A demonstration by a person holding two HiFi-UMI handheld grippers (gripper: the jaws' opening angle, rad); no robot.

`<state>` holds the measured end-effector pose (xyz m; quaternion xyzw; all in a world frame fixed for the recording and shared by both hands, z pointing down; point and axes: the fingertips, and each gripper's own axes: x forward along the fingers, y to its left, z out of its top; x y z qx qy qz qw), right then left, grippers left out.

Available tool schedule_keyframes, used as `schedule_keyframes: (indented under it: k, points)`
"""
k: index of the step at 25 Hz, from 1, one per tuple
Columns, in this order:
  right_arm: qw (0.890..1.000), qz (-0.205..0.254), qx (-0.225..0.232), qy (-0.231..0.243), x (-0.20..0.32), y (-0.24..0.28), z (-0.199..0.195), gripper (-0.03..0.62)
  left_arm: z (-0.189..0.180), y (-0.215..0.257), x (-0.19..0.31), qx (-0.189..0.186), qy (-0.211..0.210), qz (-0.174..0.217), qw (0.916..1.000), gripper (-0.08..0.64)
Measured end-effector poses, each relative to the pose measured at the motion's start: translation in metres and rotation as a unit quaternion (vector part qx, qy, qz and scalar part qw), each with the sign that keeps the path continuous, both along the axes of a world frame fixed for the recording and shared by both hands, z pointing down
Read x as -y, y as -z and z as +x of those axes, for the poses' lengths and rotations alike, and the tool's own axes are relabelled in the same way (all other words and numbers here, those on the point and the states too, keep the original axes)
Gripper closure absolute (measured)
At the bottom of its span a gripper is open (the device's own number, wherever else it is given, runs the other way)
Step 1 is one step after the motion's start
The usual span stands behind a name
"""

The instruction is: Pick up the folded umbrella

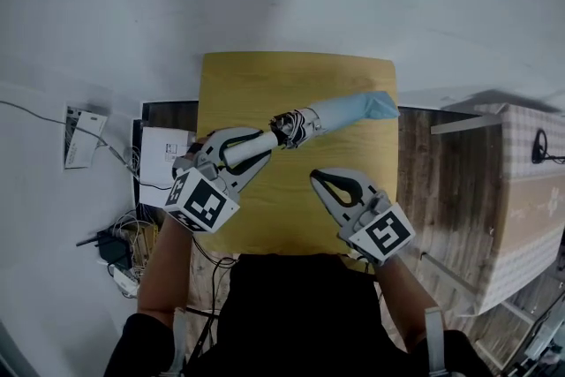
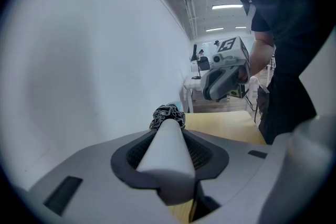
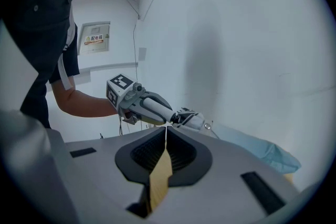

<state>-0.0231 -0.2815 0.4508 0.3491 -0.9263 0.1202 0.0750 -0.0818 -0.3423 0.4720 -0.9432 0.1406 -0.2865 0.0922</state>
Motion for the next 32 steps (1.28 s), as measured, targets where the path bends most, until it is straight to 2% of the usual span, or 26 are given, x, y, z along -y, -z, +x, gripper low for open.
schedule_keyframes:
  k: [9,13,17,21,25,28,32]
  points:
    - [0.998,0.052,-0.005,-0.024,-0.003,0.048,0.02,0.572,-0.004,0.084,-0.003,-0.08,0.039,0.043,0.9951,0.41]
    - [0.997,0.077,-0.001,-0.031,-0.009,0.076,0.034,0.572,-0.002,0.126,-0.013,-0.118,0.038,0.069,0.9899,0.41]
    - [0.994,0.104,0.0,-0.032,-0.02,0.1,0.043,0.572,-0.002,0.167,-0.028,-0.183,0.047,0.079,0.9789,0.41]
    - [0.992,0.122,0.003,-0.033,-0.031,0.116,0.046,0.572,-0.007,0.206,-0.042,-0.248,0.07,0.064,0.964,0.41]
    - [0.991,0.131,-0.008,-0.026,-0.046,0.125,0.039,0.571,-0.022,0.233,-0.052,-0.287,0.069,0.058,0.9536,0.409]
    - [0.987,0.157,-0.011,-0.018,-0.051,0.142,0.031,0.571,-0.031,0.25,-0.058,-0.313,0.066,0.055,0.9459,0.408]
    - [0.984,0.179,-0.01,-0.018,-0.053,0.163,0.036,0.572,-0.03,0.272,-0.065,-0.333,0.06,0.057,0.9394,0.408]
